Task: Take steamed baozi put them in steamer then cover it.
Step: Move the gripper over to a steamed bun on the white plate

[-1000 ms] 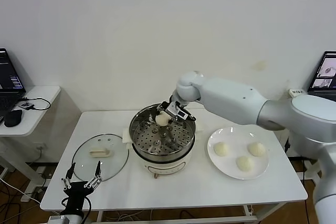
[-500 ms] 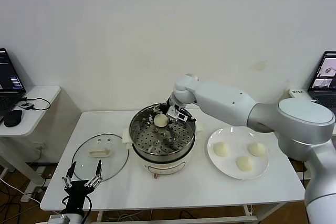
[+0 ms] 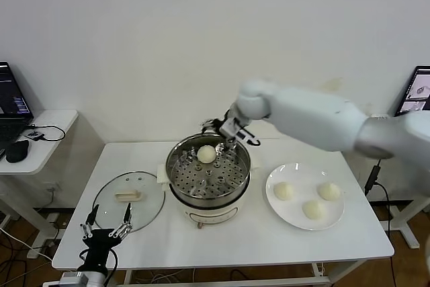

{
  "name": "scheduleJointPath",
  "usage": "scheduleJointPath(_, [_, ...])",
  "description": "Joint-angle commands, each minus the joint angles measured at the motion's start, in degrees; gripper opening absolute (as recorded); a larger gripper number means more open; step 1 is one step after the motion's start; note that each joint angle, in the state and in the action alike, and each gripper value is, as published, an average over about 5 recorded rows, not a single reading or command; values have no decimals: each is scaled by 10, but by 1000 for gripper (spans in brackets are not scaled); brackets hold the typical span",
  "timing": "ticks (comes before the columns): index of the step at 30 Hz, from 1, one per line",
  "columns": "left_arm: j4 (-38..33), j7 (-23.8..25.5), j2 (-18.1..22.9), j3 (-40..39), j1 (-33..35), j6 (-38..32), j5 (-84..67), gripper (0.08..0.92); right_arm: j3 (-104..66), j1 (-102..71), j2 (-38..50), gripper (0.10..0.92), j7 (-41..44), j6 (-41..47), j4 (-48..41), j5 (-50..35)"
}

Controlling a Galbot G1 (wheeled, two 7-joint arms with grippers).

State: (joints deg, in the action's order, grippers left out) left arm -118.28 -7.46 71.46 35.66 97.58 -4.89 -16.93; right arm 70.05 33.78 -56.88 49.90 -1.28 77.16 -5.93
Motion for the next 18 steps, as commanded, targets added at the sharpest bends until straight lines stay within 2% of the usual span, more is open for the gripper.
scheduleJointPath(1, [-6,-5,-15,-4,1,30,5,823,3,49,211,823,36,190,152,-95])
scheduleJointPath(7, [-7,-2,-19,-6,-5,28,9,823,5,8,292,823,54,219,176,-46])
scheduleJointPath(18, [-3,0,-23,5,-10,29,13,823,-78,-163,285,823,60,220,119,20])
